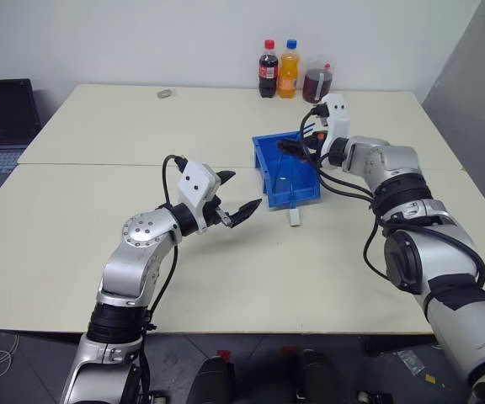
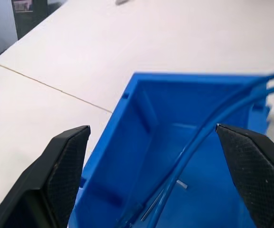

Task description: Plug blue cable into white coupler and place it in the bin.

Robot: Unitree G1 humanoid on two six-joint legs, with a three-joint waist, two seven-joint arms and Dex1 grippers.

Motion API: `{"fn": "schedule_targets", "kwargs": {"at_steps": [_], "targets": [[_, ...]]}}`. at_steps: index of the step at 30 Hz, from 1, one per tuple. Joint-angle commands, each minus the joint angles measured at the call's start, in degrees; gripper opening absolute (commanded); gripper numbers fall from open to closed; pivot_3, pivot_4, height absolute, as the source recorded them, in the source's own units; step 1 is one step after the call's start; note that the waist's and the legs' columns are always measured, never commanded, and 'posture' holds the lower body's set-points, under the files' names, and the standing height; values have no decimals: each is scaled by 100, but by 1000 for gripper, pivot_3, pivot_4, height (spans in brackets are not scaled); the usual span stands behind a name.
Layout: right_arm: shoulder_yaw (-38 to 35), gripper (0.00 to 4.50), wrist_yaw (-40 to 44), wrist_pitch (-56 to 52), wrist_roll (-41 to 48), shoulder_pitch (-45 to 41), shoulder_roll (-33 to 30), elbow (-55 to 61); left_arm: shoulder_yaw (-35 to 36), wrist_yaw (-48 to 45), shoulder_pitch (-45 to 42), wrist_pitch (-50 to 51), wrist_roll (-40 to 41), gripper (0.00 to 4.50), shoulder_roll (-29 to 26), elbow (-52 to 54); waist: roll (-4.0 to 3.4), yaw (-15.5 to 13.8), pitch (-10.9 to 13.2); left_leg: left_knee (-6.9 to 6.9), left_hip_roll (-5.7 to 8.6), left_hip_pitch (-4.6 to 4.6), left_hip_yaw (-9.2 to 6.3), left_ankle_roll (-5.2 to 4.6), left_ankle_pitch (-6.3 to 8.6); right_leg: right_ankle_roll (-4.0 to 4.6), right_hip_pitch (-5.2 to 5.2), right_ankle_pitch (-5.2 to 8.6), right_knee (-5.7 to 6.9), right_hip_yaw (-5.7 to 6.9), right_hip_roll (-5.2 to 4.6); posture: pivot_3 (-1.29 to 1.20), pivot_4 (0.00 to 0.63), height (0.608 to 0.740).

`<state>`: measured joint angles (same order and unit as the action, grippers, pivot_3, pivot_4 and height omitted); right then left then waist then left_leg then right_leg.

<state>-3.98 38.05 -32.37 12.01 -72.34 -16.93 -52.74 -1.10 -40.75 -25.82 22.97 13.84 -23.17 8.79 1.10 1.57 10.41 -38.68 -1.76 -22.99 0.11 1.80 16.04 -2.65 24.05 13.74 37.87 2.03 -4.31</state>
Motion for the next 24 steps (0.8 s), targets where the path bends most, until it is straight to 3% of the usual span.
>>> {"fn": "schedule_targets", "kwargs": {"at_steps": [1,6,11,15,24], "targets": [[213,4483,216,-678,46,685,-471,2115,-76,-196,-151,-334,-33,4500,-175,57,0,-22,0,0,0,0,0,0,0,0,0,0,-1,0,0,0,150,740],[136,4483,-11,-2187,511,2040,-893,5008,-261,-748,157,-33,333,4500,-440,419,-1,-19,0,1,2,-7,-1,0,0,0,1,0,-6,-3,0,0,150,740],[-27,4483,-511,-3492,977,3192,-734,6931,-393,-1211,365,24,425,4500,-800,445,-1,13,0,13,0,-2,-12,-1,0,4,1,3,-4,3,2,0,150,740],[10,4483,-859,-3783,1091,3718,-404,7335,-482,-1467,453,-27,440,4500,-980,356,-5,19,3,10,-4,9,-13,-1,1,5,1,6,9,-2,11,0,150,740],[195,4483,-1320,-3265,844,4156,-80,6583,-579,-1473,513,-266,291,4500,-943,175,-3,-1,2,0,-3,6,-14,-1,1,5,-2,6,9,-2,12,0,150,740]]}}
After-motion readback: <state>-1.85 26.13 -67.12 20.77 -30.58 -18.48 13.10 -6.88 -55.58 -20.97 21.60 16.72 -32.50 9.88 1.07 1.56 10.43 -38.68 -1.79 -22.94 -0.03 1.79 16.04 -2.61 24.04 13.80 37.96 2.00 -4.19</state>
